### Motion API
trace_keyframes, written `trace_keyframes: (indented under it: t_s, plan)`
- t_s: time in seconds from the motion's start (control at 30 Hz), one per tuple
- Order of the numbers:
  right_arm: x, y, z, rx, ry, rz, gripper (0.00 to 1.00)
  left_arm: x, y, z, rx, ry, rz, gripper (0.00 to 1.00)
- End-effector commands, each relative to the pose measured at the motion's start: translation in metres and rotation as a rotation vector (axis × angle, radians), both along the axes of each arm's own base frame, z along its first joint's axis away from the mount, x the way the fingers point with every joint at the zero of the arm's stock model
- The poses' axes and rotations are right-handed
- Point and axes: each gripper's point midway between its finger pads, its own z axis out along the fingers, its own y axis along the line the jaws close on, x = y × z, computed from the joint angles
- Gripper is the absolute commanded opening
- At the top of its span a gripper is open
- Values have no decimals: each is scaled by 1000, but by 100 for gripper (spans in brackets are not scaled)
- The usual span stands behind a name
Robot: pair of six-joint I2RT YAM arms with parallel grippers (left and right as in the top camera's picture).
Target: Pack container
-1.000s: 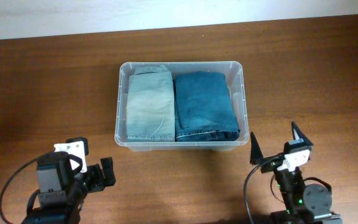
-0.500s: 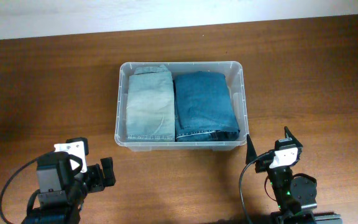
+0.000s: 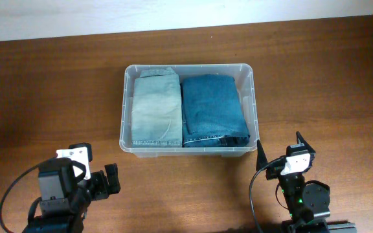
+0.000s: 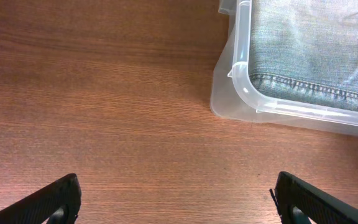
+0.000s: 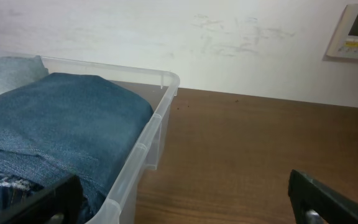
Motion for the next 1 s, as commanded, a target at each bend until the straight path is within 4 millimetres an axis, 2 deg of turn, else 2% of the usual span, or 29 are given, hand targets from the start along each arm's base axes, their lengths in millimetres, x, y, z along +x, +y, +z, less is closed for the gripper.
trace_keyframes:
  t_s: [0.0, 0.13, 0.23, 0.4, 0.47, 0.5, 0.6, 0.7, 0.87, 0.97]
  plan:
    - [0, -3, -2, 10, 5, -18, 98, 0, -1, 0, -12, -1, 0, 99]
    - [0, -3, -2, 10, 5, -18, 98, -2, -1, 2, -2, -21, -3, 99]
    - [0, -3, -2, 10, 5, -18, 98, -3, 7, 3, 57, -110, 8, 99]
    - [0, -3, -2, 10, 5, -18, 98, 26, 9, 6, 146, -492, -40, 99]
    - [0, -3, -2, 10, 5, -18, 98, 34, 9, 15, 157, -642, -33, 99]
    - [0, -3, -2, 10, 5, -18, 98, 38, 9, 26, 191, -752, -41, 99]
    - [0, -3, -2, 10, 5, -18, 98, 41, 9, 38, 269, -909, -60, 99]
    - [0, -3, -2, 10, 5, -18, 98, 41, 10, 28, 282, -957, -54, 99]
    - [0, -3, -2, 10, 5, -18, 98, 39, 14, -5, 281, -829, -44, 100]
    - [0, -3, -2, 10, 5, -18, 98, 39, 12, -6, 276, -825, -54, 99]
